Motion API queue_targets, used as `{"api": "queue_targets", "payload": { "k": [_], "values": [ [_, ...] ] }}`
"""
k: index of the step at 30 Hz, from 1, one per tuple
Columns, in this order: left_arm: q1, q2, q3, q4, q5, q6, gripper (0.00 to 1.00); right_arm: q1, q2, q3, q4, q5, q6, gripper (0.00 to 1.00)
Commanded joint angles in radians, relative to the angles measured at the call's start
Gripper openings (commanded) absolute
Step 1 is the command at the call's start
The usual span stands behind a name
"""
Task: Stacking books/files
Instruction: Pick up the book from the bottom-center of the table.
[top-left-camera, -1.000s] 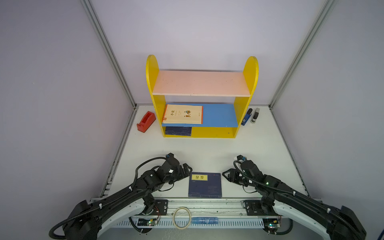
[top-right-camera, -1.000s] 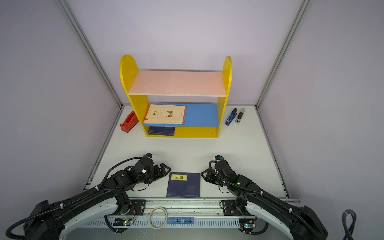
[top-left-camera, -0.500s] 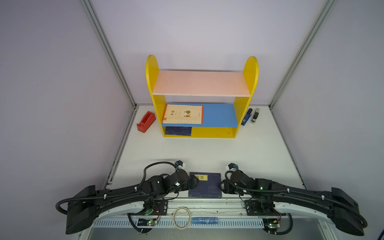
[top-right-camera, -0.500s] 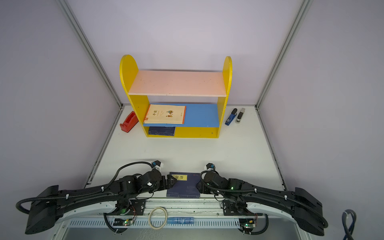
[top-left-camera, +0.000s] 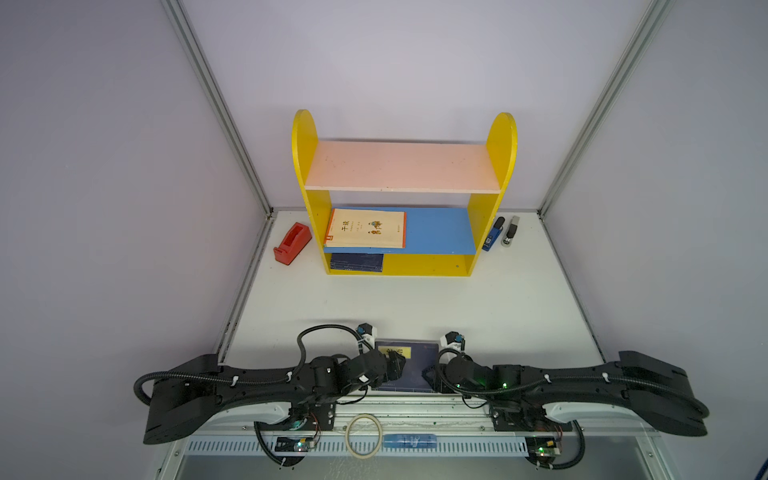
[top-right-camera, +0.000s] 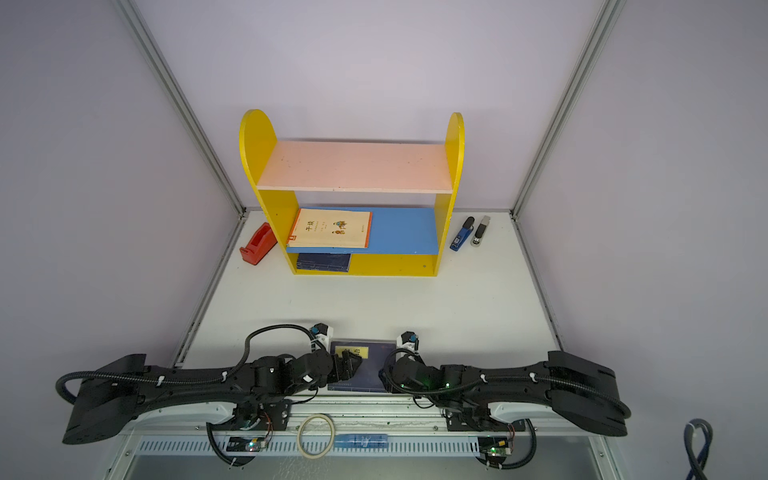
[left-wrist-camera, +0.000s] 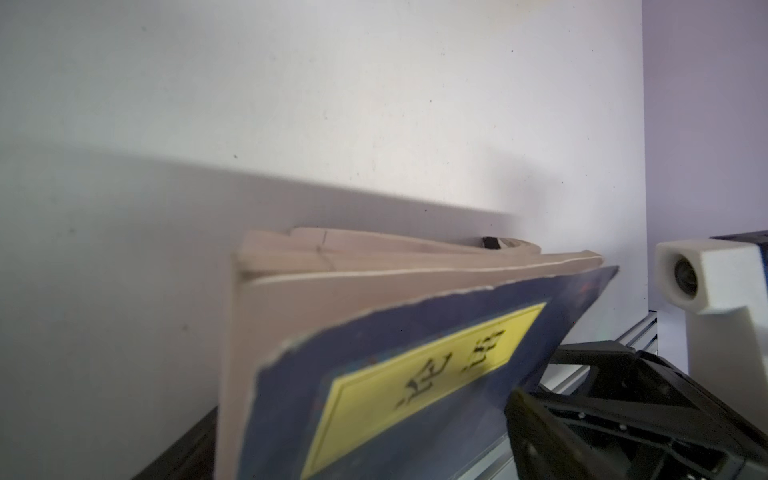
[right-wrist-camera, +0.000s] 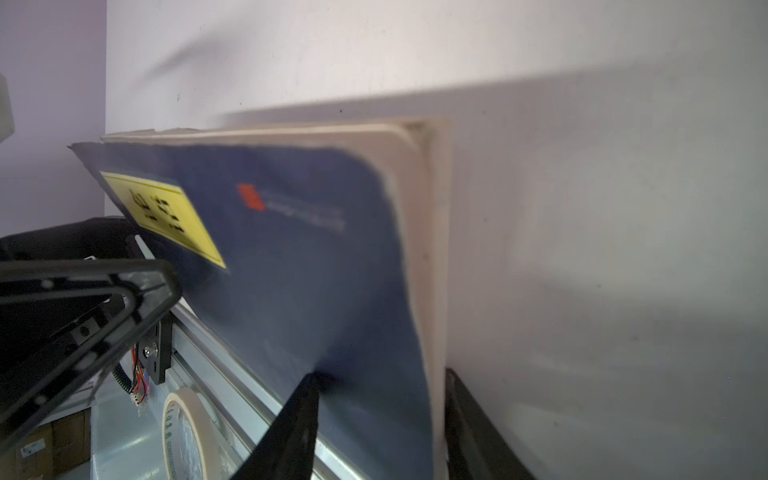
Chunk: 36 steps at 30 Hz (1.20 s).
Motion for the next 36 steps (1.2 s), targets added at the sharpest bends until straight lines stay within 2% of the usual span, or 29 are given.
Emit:
{"api": "queue_targets", "payload": {
  "k": [1,6,11,15,23,32,36],
  "values": [
    [-0.013,0.024,-0.005,0.004,0.085,-0.047,0.95,0.009,0.007,-0.011,-0.002,0.036,0.05,0.45],
    [-0.021,0.025,-0.008,0.051,0.095,-0.033,0.91,0.011,-0.026,-0.041,-0.012,0.091,0.079,0.41],
    [-0.015,-0.022,0.001,-0.011,0.067,-0.028,0.9,0.012,-0.107,-0.087,-0.026,0.144,0.103,0.18],
    [0.013,-0.083,-0.003,-0.075,0.067,-0.031,0.91,0.012,-0.193,-0.089,-0.029,0.149,0.072,0.0],
    [0.094,-0.321,-0.035,-0.235,0.064,-0.024,0.94,0.008,-0.31,-0.063,-0.024,0.162,0.04,0.0],
    [0.166,-0.668,-0.074,-0.376,0.084,-0.012,0.97,0.003,-0.65,-0.047,-0.082,0.284,0.024,0.0],
    [0.173,-0.771,-0.078,-0.357,0.087,0.019,1.0,0.002,-0.676,-0.02,-0.058,0.286,-0.006,0.0]
  ]
}}
